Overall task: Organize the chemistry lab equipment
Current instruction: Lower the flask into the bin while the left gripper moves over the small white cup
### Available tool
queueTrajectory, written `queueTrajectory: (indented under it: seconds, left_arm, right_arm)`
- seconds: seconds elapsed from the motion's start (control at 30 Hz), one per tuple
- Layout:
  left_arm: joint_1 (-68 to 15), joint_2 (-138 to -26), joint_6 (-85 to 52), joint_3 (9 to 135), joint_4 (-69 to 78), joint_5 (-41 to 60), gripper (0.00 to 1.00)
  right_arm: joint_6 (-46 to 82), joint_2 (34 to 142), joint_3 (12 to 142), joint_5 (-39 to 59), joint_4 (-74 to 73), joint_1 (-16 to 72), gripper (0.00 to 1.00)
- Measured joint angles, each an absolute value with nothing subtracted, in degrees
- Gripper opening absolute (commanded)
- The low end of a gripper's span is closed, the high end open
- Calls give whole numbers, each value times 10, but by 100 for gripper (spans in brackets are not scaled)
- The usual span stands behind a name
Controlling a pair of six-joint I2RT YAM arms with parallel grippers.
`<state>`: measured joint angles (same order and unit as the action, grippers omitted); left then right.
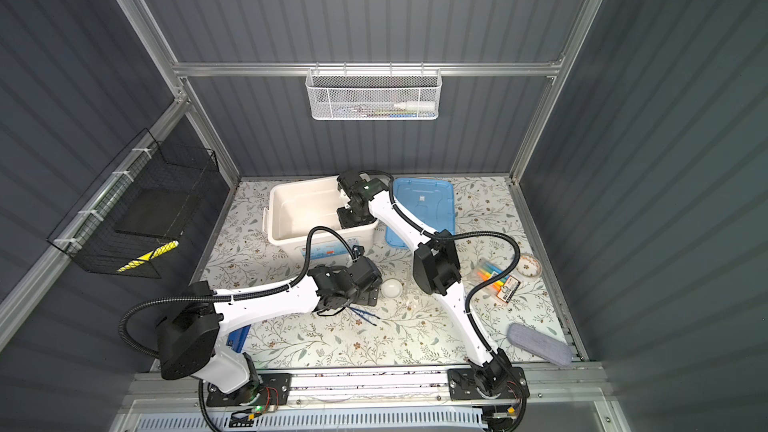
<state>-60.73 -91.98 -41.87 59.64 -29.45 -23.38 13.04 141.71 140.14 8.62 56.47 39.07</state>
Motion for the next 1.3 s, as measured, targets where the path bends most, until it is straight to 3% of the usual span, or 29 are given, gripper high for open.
queueTrajectory:
  seconds: [0.7, 1.07, 1.3]
  left_arm:
    - [-599, -948, -422, 600, -284, -234, 92]
    - [-599, -830, -401, 633, -319, -271, 93]
    - [-599, -826, -397, 636, -334, -277, 93]
  right_arm:
    - [119, 1412, 1398, 85, 576, 379, 29]
    - [109, 1393, 1360, 57, 593, 369, 29]
    - [110, 1393, 1360, 56, 596, 366, 28]
